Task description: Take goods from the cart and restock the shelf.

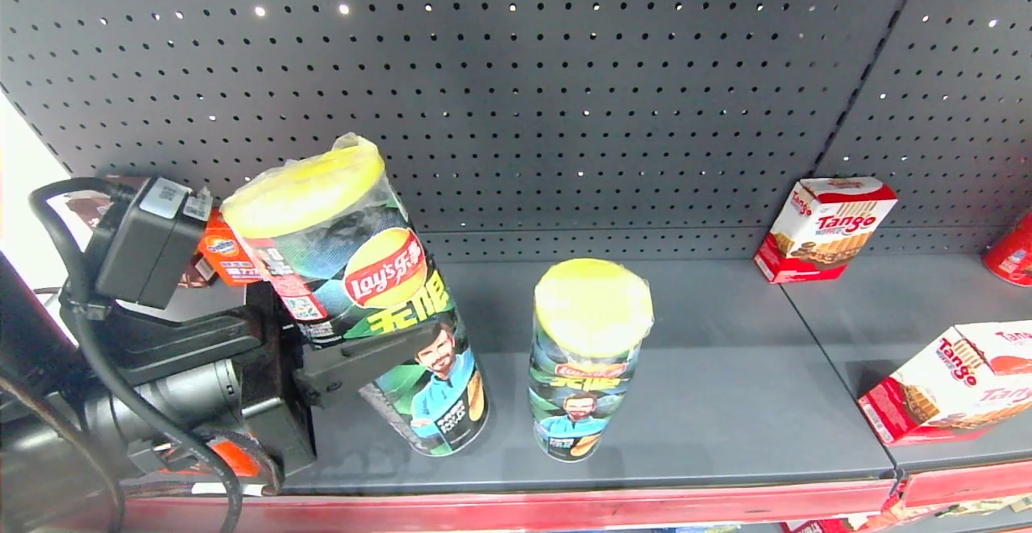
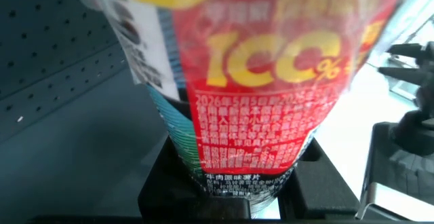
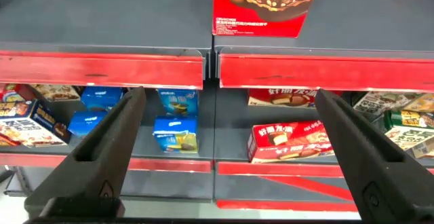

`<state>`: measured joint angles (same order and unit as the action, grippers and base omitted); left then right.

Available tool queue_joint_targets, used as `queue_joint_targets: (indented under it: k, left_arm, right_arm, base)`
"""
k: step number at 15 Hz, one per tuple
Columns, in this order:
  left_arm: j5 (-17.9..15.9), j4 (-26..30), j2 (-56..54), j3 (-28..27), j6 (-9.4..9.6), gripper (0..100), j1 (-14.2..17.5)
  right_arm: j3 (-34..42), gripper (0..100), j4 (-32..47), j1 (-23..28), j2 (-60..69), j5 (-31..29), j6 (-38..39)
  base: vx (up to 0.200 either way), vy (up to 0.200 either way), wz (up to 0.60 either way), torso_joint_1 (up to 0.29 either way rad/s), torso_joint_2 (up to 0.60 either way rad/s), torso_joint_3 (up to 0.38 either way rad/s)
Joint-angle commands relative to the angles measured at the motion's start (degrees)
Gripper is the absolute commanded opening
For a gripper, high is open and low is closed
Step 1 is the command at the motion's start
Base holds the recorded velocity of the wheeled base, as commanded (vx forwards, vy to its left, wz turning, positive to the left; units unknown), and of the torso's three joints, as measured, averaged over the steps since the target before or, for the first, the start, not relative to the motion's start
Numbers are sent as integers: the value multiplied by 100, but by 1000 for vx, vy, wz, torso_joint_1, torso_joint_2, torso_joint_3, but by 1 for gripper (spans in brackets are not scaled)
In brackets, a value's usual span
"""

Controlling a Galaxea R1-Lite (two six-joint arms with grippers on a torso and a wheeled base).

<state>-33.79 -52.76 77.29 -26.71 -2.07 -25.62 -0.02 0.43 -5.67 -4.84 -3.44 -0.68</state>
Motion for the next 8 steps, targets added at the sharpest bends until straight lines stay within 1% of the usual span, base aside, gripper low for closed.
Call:
queue_joint_targets:
  k: [1,2,4,6,7,8]
  left_arm:
    - [-154,-15,67,-71,-4,0,-4]
    - [-277,11,58,-142,-4,0,40]
    - [-365,64,41,-229,-21,0,31]
    - [-172,231,76,-599,-30,0,49]
    - [-128,679,190,-1091,-30,0,31]
    - [-110,1092,234,-1425,-21,0,40]
  right_arm:
    - [2,100,1,-4,-43,1,-2]
    - [2,100,1,-4,-43,1,7]
    - [2,100,1,-4,-43,1,7]
    - [2,100,1,-4,-43,1,7]
    - [2,100,1,-4,-43,1,7]
    - [2,100,1,-4,-43,1,7]
  base:
    - [0,0,0,0,0,0]
    - [0,0,0,0,0,0]
    - [0,0,0,0,0,0]
    - [0,0,0,0,0,0]
    - [0,0,0,0,0,0]
    - [0,0,0,0,0,0]
